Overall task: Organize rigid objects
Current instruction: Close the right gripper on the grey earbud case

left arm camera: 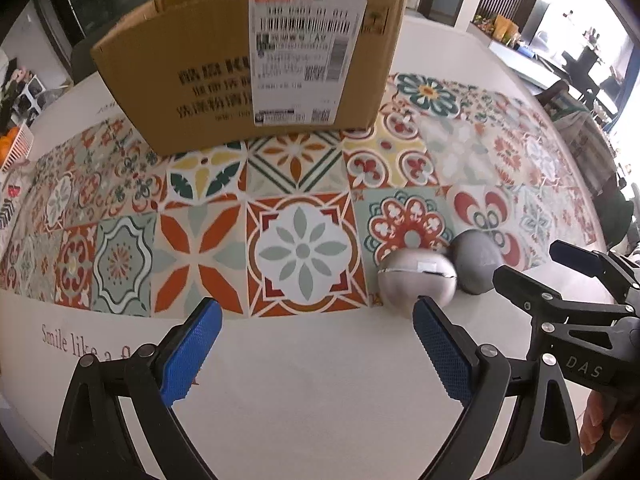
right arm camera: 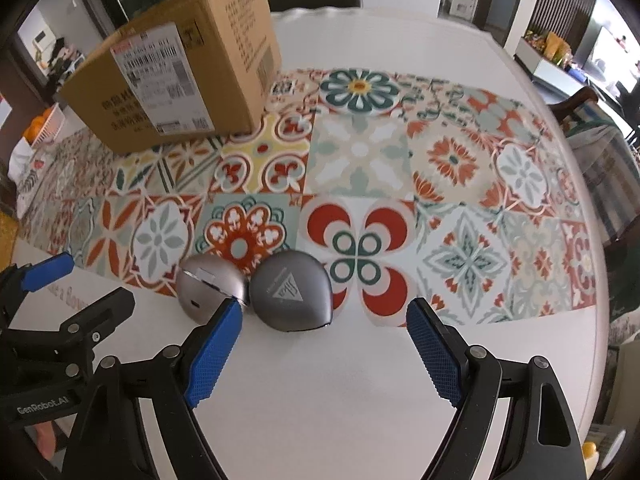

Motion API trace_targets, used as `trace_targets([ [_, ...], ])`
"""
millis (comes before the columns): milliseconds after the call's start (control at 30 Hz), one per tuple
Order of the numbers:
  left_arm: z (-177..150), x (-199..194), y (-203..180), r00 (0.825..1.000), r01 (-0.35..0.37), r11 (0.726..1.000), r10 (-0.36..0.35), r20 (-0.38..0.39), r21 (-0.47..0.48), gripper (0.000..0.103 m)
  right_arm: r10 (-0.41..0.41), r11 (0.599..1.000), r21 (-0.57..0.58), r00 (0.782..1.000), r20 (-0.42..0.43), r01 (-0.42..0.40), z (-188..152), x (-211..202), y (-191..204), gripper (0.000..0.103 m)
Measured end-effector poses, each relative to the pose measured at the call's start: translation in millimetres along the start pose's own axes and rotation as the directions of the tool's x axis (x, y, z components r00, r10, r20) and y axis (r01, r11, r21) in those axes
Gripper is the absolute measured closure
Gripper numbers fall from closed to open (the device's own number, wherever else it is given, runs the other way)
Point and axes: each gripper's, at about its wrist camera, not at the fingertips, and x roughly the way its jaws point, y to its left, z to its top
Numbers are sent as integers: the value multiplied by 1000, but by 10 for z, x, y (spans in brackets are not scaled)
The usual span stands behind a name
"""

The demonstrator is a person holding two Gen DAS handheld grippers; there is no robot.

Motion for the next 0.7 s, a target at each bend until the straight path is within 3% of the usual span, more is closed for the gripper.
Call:
trace_targets([
  [467, -89, 291, 78, 997, -26, 999, 23, -77, -30, 6, 21, 998, -63, 994, -103, -28, -27, 431, 75, 22],
  [700, -104, 325, 118, 996, -31, 998, 27, -85, -48, 6, 17, 996, -83, 996, -92, -25, 52, 491, 127, 23],
])
